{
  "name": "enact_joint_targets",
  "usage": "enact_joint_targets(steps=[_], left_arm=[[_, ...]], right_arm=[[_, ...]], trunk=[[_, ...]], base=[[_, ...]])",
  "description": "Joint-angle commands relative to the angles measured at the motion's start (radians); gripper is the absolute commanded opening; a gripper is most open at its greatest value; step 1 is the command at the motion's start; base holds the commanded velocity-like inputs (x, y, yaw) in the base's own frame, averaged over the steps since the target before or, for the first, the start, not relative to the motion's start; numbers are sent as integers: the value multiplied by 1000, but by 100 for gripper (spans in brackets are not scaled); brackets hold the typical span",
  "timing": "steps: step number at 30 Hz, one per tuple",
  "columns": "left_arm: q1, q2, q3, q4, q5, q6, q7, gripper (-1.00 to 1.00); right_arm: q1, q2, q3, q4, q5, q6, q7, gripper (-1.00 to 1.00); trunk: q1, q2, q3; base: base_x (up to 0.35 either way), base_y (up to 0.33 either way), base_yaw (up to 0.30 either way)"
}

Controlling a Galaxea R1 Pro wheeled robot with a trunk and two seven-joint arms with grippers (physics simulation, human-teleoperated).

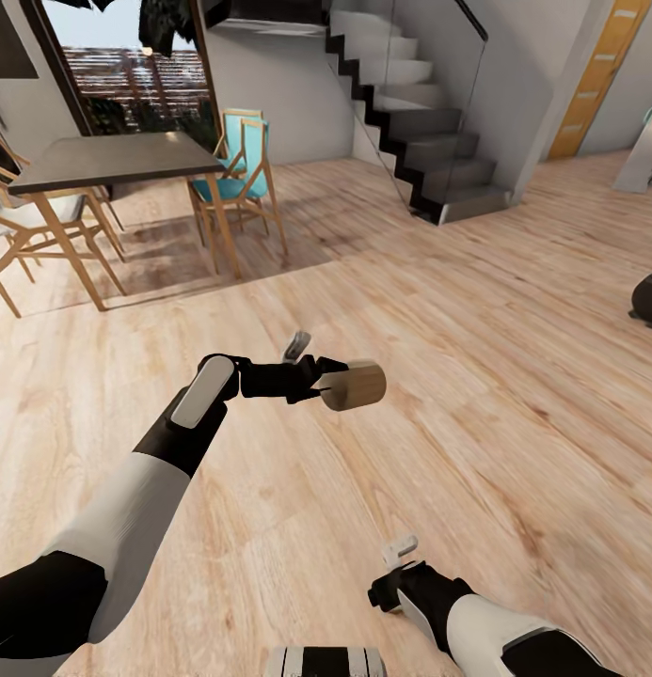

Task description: Place each of the two pumpkins and all three candles from the living room inside a cabinet in the living room (use any cabinet), then make sure every cabinet is closed, and position the cauldron so it is next to a table in the living room.

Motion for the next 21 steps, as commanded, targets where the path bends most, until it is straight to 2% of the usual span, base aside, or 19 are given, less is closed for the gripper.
enact_joint_targets(steps=[1,8,14,21], left_arm=[[0,0,0,0,3,0,0,-100],[0,0,1,0,3,0,0,-100],[0,0,1,0,4,0,0,-100],[0,0,1,0,4,0,0,-100]], right_arm=[[0,0,0,0,0,0,0,100],[0,-3,0,-3,3,0,-2,100],[0,-3,0,-4,1,0,-53,100],[0,-1,0,-5,0,1,-64,100]], trunk=[[0,0,-4],[1,-1,-8],[1,-1,-8],[1,-1,-8]], base=[[0,0,0],[0,0,0],[0,0,0],[0,0,0]])
